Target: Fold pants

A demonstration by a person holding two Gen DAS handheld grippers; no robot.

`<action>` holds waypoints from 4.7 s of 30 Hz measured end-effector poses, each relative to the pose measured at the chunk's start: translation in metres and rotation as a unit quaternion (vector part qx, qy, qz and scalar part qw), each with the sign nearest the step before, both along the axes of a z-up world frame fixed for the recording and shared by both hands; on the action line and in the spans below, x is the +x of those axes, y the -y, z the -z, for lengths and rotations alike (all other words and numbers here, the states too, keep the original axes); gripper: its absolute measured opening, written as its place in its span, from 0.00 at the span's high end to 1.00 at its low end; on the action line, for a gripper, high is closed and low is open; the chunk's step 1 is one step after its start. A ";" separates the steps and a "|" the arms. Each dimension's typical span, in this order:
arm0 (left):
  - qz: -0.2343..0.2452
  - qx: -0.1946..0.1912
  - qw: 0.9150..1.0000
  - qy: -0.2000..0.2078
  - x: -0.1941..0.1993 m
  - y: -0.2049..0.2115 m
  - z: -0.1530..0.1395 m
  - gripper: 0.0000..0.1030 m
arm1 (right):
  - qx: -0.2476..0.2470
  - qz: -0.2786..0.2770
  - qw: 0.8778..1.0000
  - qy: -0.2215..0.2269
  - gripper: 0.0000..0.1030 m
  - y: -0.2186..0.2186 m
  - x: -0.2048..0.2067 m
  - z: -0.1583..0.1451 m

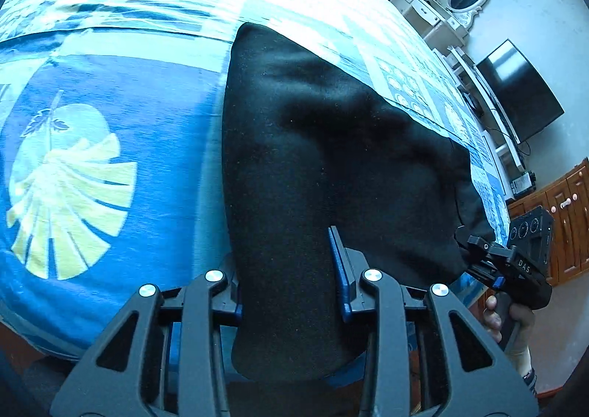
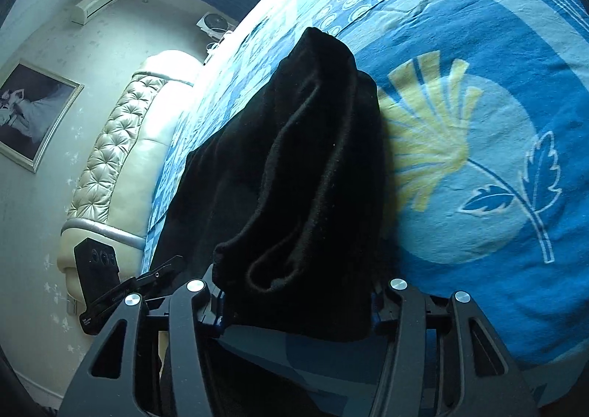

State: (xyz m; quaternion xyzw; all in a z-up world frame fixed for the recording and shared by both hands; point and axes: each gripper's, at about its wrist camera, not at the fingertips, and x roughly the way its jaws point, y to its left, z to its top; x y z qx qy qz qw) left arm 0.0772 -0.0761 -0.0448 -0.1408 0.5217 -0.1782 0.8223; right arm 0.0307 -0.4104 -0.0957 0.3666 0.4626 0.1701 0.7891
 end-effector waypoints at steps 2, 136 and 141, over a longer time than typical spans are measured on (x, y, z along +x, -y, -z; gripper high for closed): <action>-0.019 0.005 1.000 0.005 -0.002 -0.017 -0.002 0.67 | 0.000 -0.017 1.000 -0.001 0.49 -0.017 0.009 0.000; -0.036 -0.030 0.999 0.013 0.102 -0.162 0.006 0.12 | 0.118 0.031 0.992 0.004 0.23 -0.032 0.127 -0.001; -0.047 -0.091 0.995 -0.020 0.072 -0.170 0.018 0.12 | 0.102 0.021 0.995 -0.013 0.23 -0.041 0.101 0.007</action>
